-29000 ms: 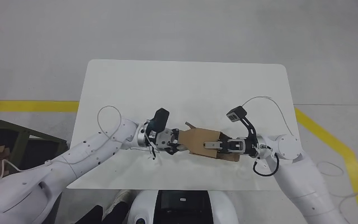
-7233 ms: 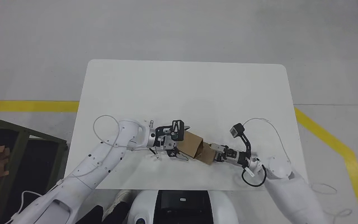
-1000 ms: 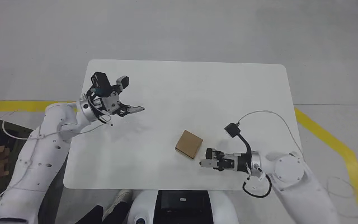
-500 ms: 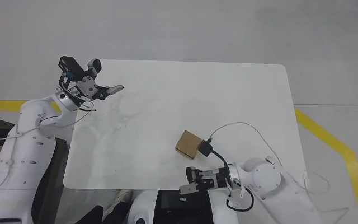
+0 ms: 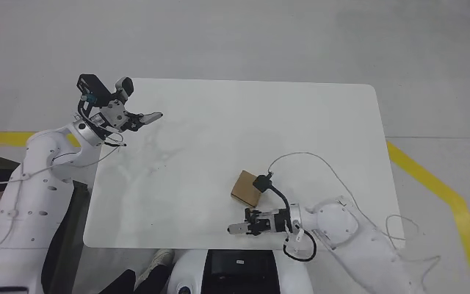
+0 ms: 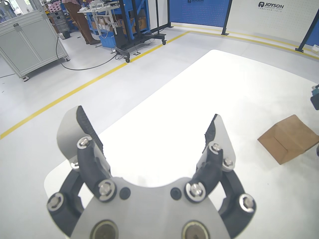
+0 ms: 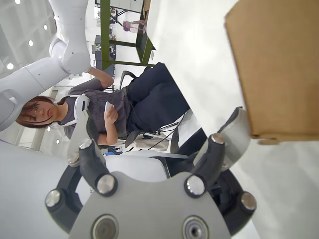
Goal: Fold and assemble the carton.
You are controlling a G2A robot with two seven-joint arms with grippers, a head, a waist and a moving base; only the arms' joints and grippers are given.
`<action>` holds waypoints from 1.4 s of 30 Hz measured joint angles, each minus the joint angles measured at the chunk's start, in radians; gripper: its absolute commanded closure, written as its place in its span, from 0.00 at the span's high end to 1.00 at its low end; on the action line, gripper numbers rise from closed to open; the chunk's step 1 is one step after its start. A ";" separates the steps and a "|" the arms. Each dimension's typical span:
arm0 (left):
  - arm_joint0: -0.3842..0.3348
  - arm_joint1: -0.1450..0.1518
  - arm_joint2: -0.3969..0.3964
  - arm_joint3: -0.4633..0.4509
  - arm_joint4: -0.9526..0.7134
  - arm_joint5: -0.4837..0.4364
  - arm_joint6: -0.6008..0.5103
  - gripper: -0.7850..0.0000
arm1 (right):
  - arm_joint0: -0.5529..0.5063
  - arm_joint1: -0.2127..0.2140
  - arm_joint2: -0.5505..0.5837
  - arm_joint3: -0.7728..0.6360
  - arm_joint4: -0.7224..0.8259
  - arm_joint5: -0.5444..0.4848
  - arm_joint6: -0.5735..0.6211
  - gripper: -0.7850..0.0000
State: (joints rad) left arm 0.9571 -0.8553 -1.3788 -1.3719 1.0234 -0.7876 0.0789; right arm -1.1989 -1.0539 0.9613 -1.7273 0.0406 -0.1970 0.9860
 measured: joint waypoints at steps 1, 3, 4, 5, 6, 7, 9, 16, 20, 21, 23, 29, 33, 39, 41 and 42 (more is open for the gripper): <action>0.000 0.000 0.000 0.000 0.000 0.000 0.000 1.00 | 0.001 0.002 0.009 0.001 -0.004 0.004 -0.003 1.00; 0.000 0.000 0.000 0.000 0.000 0.000 0.000 1.00 | 0.007 0.006 0.033 0.005 -0.027 0.007 -0.014 1.00; 0.000 0.000 0.000 0.000 0.000 0.000 0.000 1.00 | 0.010 0.008 0.043 0.008 -0.037 0.007 -0.020 1.00; 0.000 0.000 0.000 0.000 0.000 0.000 0.000 1.00 | 0.015 0.010 0.056 0.014 -0.048 0.006 -0.028 1.00; 0.000 0.000 0.000 0.000 0.000 0.000 0.000 1.00 | 0.020 0.011 0.064 0.018 -0.056 0.003 -0.034 1.00; 0.000 0.000 0.000 0.000 0.000 0.000 0.000 1.00 | 0.025 0.011 0.072 0.022 -0.064 0.000 -0.041 1.00; 0.000 0.000 0.000 0.000 0.000 0.000 0.000 1.00 | 0.040 0.013 0.087 0.035 -0.087 -0.011 -0.053 1.00; 0.000 0.000 0.000 0.000 0.000 0.000 0.000 1.00 | 0.074 0.020 0.111 0.052 -0.209 -0.080 -0.071 1.00; 0.000 0.000 0.000 0.000 0.000 0.000 0.000 1.00 | 0.043 0.033 0.155 0.000 -0.349 -0.184 -0.148 1.00; 0.000 0.000 0.000 0.000 0.000 0.000 0.000 1.00 | 0.023 0.038 0.172 -0.023 -0.414 -0.220 -0.178 1.00; 0.000 0.000 0.000 0.000 0.000 0.000 0.000 1.00 | -0.007 0.047 0.198 -0.057 -0.529 -0.258 -0.227 1.00; 0.000 0.000 0.000 0.000 0.000 0.000 0.000 1.00 | -0.100 0.062 0.254 -0.138 -0.892 -0.299 -0.429 1.00; 0.000 0.000 0.000 0.000 0.000 0.000 0.000 1.00 | -0.102 0.057 0.229 -0.103 -1.046 -0.310 -0.552 1.00; 0.000 0.000 0.000 0.000 0.000 0.000 0.000 1.00 | -0.046 0.040 0.155 -0.014 -1.114 -0.332 -0.653 1.00; 0.000 0.000 0.000 0.000 0.000 0.000 0.000 1.00 | -0.027 0.034 0.137 0.007 -1.118 -0.332 -0.666 1.00; 0.000 0.000 0.000 0.000 0.000 0.000 0.000 1.00 | -0.015 0.031 0.126 0.020 -1.120 -0.332 -0.672 1.00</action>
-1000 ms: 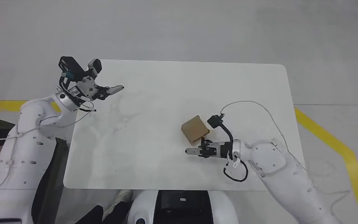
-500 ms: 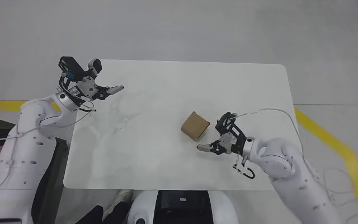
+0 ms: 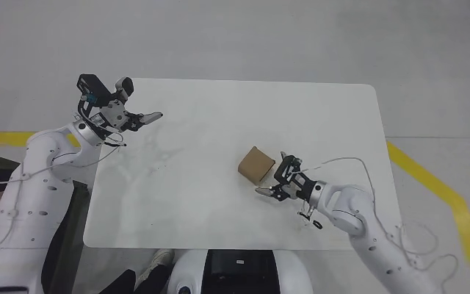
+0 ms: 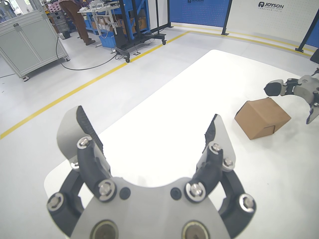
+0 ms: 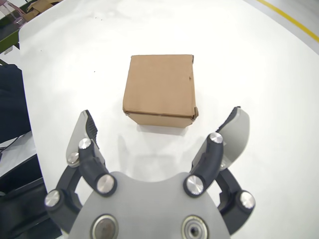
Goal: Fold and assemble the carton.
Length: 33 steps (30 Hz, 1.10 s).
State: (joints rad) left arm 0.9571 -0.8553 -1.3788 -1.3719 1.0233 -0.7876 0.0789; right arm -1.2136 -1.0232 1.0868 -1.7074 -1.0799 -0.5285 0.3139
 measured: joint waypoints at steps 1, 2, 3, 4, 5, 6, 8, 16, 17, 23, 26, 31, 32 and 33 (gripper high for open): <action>0.000 0.000 0.000 0.000 0.000 0.000 0.000 1.00 | 0.008 -0.003 -0.008 0.009 -0.002 0.001 -0.003 1.00; 0.000 0.000 0.000 0.000 0.000 0.000 0.000 1.00 | 0.016 -0.005 -0.016 0.017 -0.003 0.002 -0.005 1.00; 0.000 0.000 0.000 0.000 0.000 0.000 0.000 1.00 | 0.026 -0.009 -0.027 0.029 -0.006 0.004 -0.006 1.00; 0.000 0.000 0.000 0.000 0.000 0.000 0.000 1.00 | 0.034 -0.011 -0.035 0.039 -0.011 0.008 -0.006 1.00; 0.000 0.000 0.000 0.000 0.000 0.000 0.000 1.00 | 0.043 -0.014 -0.044 0.049 -0.019 0.014 -0.005 1.00; 0.000 0.000 0.000 0.000 0.000 0.000 0.000 1.00 | 0.053 -0.018 -0.054 0.061 -0.027 0.023 -0.007 1.00; 0.000 0.000 0.000 0.000 0.000 0.000 0.000 1.00 | 0.065 -0.024 -0.068 0.078 -0.027 0.032 -0.013 1.00; 0.000 0.000 0.000 0.000 0.000 0.000 0.000 1.00 | 0.099 -0.038 -0.094 0.117 -0.033 0.029 -0.035 1.00; 0.000 0.000 0.000 0.000 0.000 0.000 0.000 1.00 | 0.101 -0.039 -0.094 0.119 -0.033 0.027 -0.037 0.95; 0.000 0.000 0.000 0.000 0.000 0.000 0.000 1.00 | 0.106 -0.043 -0.090 0.124 -0.022 0.015 -0.034 0.21; 0.000 0.000 0.000 0.000 0.000 0.000 0.000 1.00 | 0.106 -0.044 -0.088 0.125 -0.021 0.010 -0.029 0.06; 0.000 0.000 0.000 0.000 0.000 0.000 0.000 1.00 | 0.102 -0.045 -0.080 0.118 -0.021 0.010 -0.031 0.00; 0.000 0.000 0.000 0.000 0.000 0.000 0.000 1.00 | 0.100 -0.045 -0.077 0.114 -0.017 0.010 -0.033 0.00; 0.000 0.000 0.000 0.000 0.000 0.000 0.000 1.00 | 0.096 -0.045 -0.072 0.107 -0.009 0.009 -0.034 0.00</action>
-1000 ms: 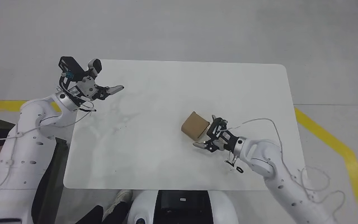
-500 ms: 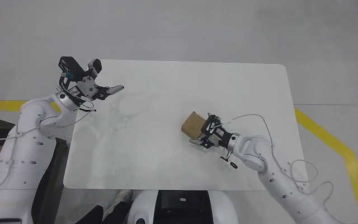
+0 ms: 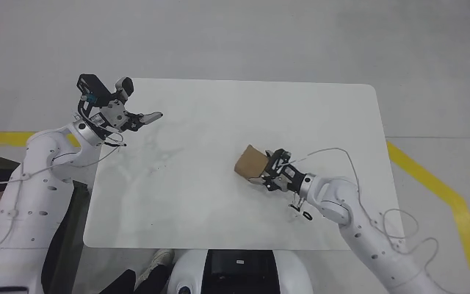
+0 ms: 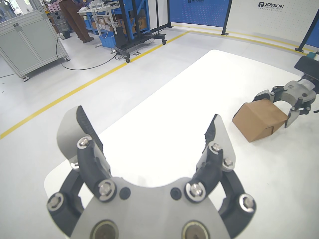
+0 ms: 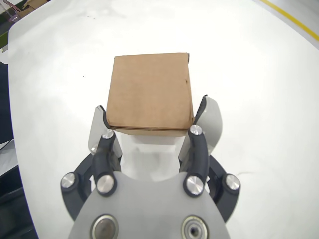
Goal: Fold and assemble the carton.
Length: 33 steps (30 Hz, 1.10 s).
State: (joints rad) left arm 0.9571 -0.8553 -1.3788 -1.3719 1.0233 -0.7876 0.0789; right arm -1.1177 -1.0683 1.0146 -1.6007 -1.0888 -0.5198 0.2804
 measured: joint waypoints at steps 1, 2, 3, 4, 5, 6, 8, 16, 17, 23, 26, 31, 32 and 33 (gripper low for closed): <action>0.000 0.000 0.000 0.000 0.000 0.000 0.000 1.00 | -0.003 0.000 0.004 -0.007 0.008 -0.001 0.001 0.00; 0.000 0.000 0.000 0.000 0.000 0.000 0.000 1.00 | -0.006 0.001 0.009 -0.016 0.018 -0.002 0.003 0.00; 0.000 0.000 0.000 0.000 0.000 0.000 0.000 1.00 | -0.012 0.001 0.017 -0.029 0.038 -0.006 0.007 0.00; 0.000 0.000 0.000 0.000 0.000 0.000 0.000 1.00 | -0.016 0.002 0.023 -0.041 0.057 -0.010 0.011 0.00; 0.000 0.000 0.000 0.000 0.000 0.000 0.000 1.00 | -0.020 0.002 0.031 -0.053 0.081 -0.015 0.015 0.00; 0.000 0.000 0.000 0.000 0.000 0.000 0.000 1.00 | -0.026 0.004 0.043 -0.071 0.115 -0.020 0.024 0.00; 0.000 0.000 0.000 0.000 0.000 0.000 0.000 1.00 | -0.036 0.006 0.066 -0.104 0.176 -0.027 0.042 0.00; 0.000 0.000 0.000 0.000 0.000 0.000 0.000 1.00 | -0.076 0.016 0.149 -0.206 0.484 -0.056 0.110 0.00; 0.000 0.000 0.000 0.000 0.000 0.000 0.000 1.00 | -0.080 0.017 0.159 -0.215 0.523 -0.058 0.124 0.00; 0.000 0.000 0.000 0.000 0.000 0.000 0.000 1.00 | -0.109 0.029 0.220 -0.273 0.849 -0.074 0.231 0.00; 0.000 0.000 0.000 0.000 0.000 0.000 0.000 1.00 | -0.111 0.036 0.256 -0.280 1.068 -0.083 0.298 0.00; 0.000 0.000 0.000 0.000 0.000 0.000 0.000 1.00 | -0.098 0.043 0.297 -0.285 1.373 -0.064 0.402 0.00; 0.000 0.000 0.000 0.000 0.000 0.000 0.000 1.00 | -0.092 0.044 0.299 -0.280 1.423 -0.060 0.418 0.00; 0.000 0.000 0.000 0.000 0.000 0.000 0.000 1.00 | -0.081 0.043 0.299 -0.271 1.495 -0.053 0.435 0.00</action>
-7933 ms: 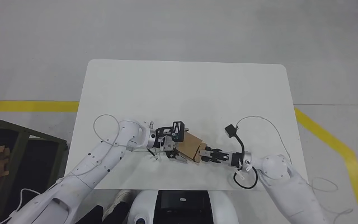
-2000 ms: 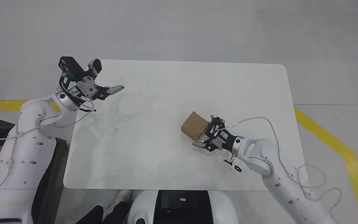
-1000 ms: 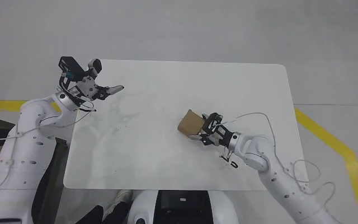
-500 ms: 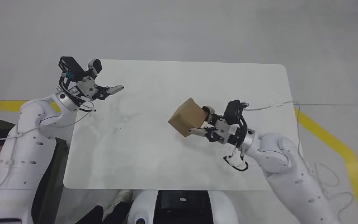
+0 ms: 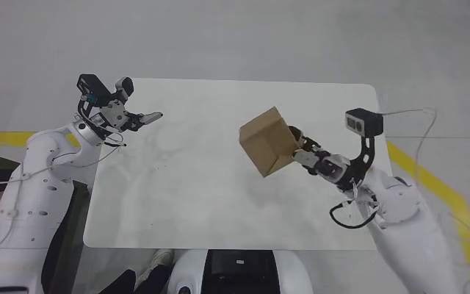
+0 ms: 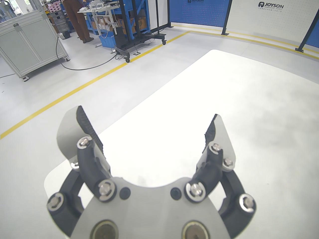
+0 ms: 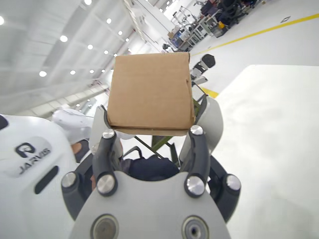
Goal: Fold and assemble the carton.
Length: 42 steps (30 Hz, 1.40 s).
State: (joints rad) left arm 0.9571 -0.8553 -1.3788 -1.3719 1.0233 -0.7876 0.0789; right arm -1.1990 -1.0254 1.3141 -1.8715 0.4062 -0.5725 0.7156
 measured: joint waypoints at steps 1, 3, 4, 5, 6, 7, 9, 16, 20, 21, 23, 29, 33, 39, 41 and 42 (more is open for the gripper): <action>0.000 0.000 0.000 0.000 0.000 0.000 0.000 1.00 | 0.009 -0.001 -0.002 0.009 0.057 0.006 0.012 0.00; 0.000 0.000 0.000 0.000 0.000 0.000 0.000 1.00 | 0.035 -0.005 -0.008 0.028 0.196 0.018 0.041 0.00; 0.000 0.000 0.000 0.000 0.000 0.000 0.000 1.00 | 0.047 -0.006 -0.008 0.036 0.249 0.022 0.055 0.00; 0.000 0.000 0.000 0.000 0.000 0.000 0.000 1.00 | 0.057 -0.008 -0.007 0.043 0.295 0.024 0.070 0.00; 0.000 0.000 0.000 0.000 0.000 0.000 0.000 1.00 | 0.071 -0.009 -0.005 0.052 0.343 0.027 0.090 0.00; 0.000 0.000 0.000 0.000 0.000 0.000 0.000 1.00 | 0.079 -0.010 -0.003 0.059 0.368 0.029 0.102 0.00; 0.000 0.000 0.000 0.000 0.000 0.000 0.000 1.00 | 0.094 -0.013 0.000 0.070 0.417 0.035 0.120 0.00; 0.000 0.000 0.000 0.000 0.000 0.000 0.000 1.00 | 0.126 -0.023 -0.002 0.083 0.570 0.063 0.194 0.00; 0.000 0.000 0.000 0.000 0.000 0.000 0.000 1.00 | 0.141 -0.024 0.020 0.082 0.558 0.052 0.240 0.00; 0.000 0.000 0.000 0.000 0.000 0.000 0.000 1.00 | 0.141 -0.023 0.031 0.085 0.529 0.049 0.245 0.00; 0.000 0.000 0.000 0.000 0.000 0.000 0.000 1.00 | 0.137 -0.021 0.046 0.086 0.476 0.052 0.237 0.00; 0.000 0.000 0.000 0.000 0.000 0.000 0.000 1.00 | 0.077 -0.011 0.094 0.067 0.254 0.058 0.218 0.00; 0.000 0.000 0.000 0.000 0.000 0.000 0.000 1.00 | 0.018 -0.001 0.138 0.060 0.098 0.050 0.240 0.00; 0.000 0.000 0.000 0.000 0.000 0.000 0.000 1.00 | -0.065 0.011 0.216 0.059 -0.133 0.064 0.177 0.00; 0.000 0.000 0.000 0.000 0.000 0.000 0.000 1.00 | -0.093 0.016 0.248 0.050 -0.216 0.072 0.158 0.00; 0.000 0.000 0.000 0.000 0.000 0.000 0.000 1.00 | -0.113 0.019 0.270 0.045 -0.268 0.081 0.144 0.00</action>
State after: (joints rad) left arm 0.9571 -0.8553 -1.3788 -1.3719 1.0233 -0.7876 0.0789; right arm -1.3116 -1.0069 1.5843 -1.8265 0.1384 -0.4914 0.8598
